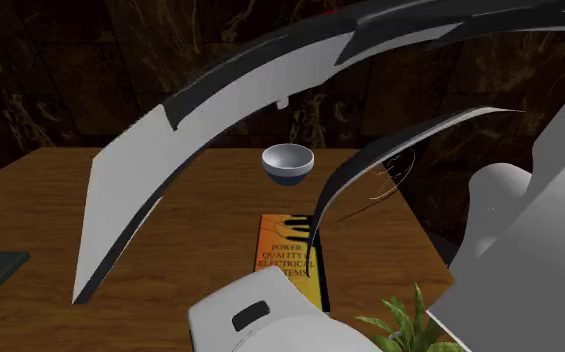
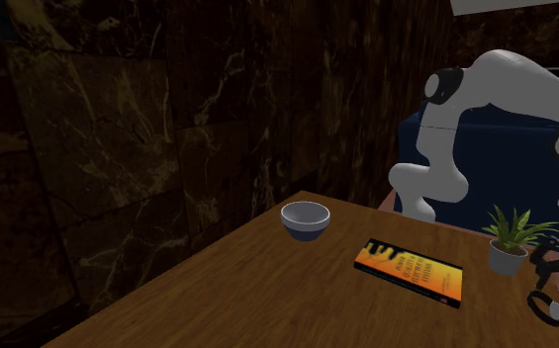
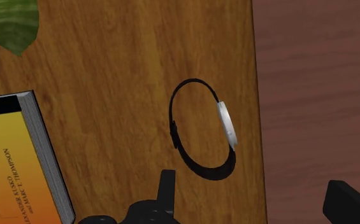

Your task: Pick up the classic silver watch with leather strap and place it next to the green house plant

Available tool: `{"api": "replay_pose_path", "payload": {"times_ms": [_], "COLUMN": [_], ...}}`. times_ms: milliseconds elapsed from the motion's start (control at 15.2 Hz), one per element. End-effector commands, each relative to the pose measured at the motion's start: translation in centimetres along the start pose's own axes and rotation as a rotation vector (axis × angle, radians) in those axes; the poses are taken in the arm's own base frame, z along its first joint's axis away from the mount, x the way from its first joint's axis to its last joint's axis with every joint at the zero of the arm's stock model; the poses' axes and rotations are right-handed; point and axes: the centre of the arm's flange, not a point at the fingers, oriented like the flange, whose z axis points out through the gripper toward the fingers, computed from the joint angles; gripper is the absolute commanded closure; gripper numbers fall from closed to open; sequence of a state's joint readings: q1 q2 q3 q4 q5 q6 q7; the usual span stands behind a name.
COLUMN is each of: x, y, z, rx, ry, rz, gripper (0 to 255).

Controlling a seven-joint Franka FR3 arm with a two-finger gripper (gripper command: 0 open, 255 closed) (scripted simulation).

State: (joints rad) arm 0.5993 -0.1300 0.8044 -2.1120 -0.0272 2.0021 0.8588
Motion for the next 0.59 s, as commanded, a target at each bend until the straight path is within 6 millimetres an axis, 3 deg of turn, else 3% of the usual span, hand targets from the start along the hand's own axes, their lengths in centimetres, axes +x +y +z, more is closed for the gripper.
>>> {"api": "replay_pose_path", "payload": {"times_ms": [0, 66, 528], "x": [-0.2, -0.2, -0.2], "y": [0.0, 0.0, 0.0], "z": [-2.4, -3.4, -3.4], "rx": [-0.001, -0.001, -0.001], "ry": [-0.001, -0.001, -0.001], "rz": [0.0, 0.0, 0.0], "gripper": [0, 0, 0]}}
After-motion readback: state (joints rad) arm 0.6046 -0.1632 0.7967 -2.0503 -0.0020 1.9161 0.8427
